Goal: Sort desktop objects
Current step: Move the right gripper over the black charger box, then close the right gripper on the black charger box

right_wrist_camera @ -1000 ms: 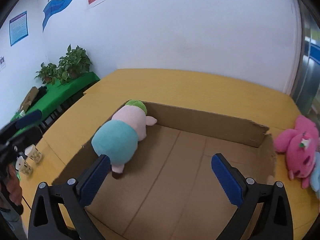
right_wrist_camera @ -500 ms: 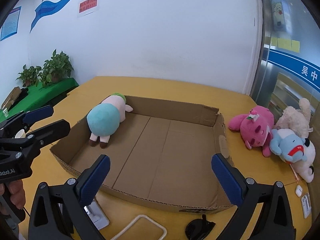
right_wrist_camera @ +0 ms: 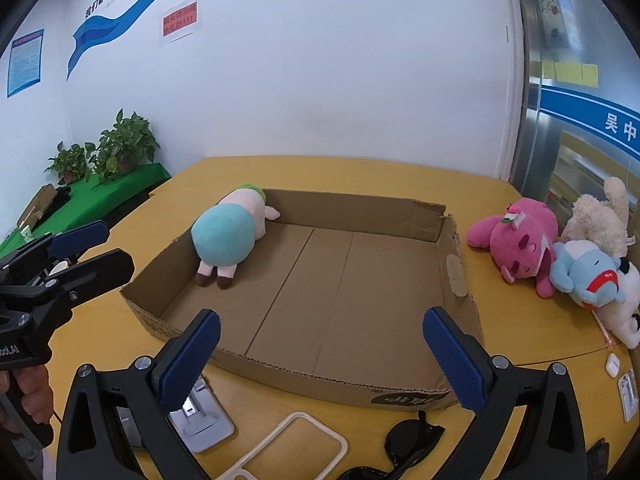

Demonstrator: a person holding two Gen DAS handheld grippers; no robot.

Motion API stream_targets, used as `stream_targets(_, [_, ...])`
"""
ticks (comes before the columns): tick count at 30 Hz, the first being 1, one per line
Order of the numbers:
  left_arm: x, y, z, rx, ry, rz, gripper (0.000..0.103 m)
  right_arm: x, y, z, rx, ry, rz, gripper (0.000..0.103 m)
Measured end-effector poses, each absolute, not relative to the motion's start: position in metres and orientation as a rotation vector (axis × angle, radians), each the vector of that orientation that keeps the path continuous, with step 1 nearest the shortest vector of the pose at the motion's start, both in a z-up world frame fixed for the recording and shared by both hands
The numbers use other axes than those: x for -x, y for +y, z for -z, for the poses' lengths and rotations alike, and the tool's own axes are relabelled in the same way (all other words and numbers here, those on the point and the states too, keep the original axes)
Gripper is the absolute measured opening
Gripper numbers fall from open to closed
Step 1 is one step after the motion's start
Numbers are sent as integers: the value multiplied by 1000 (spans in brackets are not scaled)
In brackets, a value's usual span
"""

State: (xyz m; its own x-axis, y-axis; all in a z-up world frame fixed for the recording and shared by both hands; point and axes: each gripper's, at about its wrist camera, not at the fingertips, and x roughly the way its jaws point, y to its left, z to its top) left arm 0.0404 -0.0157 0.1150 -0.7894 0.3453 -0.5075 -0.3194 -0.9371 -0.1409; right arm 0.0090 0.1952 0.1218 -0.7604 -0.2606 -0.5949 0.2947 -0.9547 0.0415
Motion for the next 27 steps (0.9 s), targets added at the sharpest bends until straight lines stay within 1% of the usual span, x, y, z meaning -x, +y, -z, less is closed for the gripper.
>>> stream_targets(2, [-43,-26,-104,839,-97,-2657,81,-12,191,-110,-923,59,2613,103])
stream_targets(6, [-53,-48,-78,991,-104,-2624,81,-19,171,-80,-985,107,2456,103])
stream_targets(9, [-64,-67,-64,1077,-146,-2599,81,-26,152,-60,-1015,104,2301,103])
stream_targets(16, [-86,-103,-17,1307,-256,-2492,81,-56,91,-10,-1046,229,1860,103])
stream_targets(22, [-95,-133,5,1384,-427,-2434,80,-57,57,16,-1075,230,1775,102])
stream_targets(24, [-95,-136,13,1408,-475,-2402,79,-60,44,24,-1071,268,1752,102])
stream_targets(27, [-94,-131,25,1450,-477,-2368,78,-67,29,31,-1049,333,1737,102])
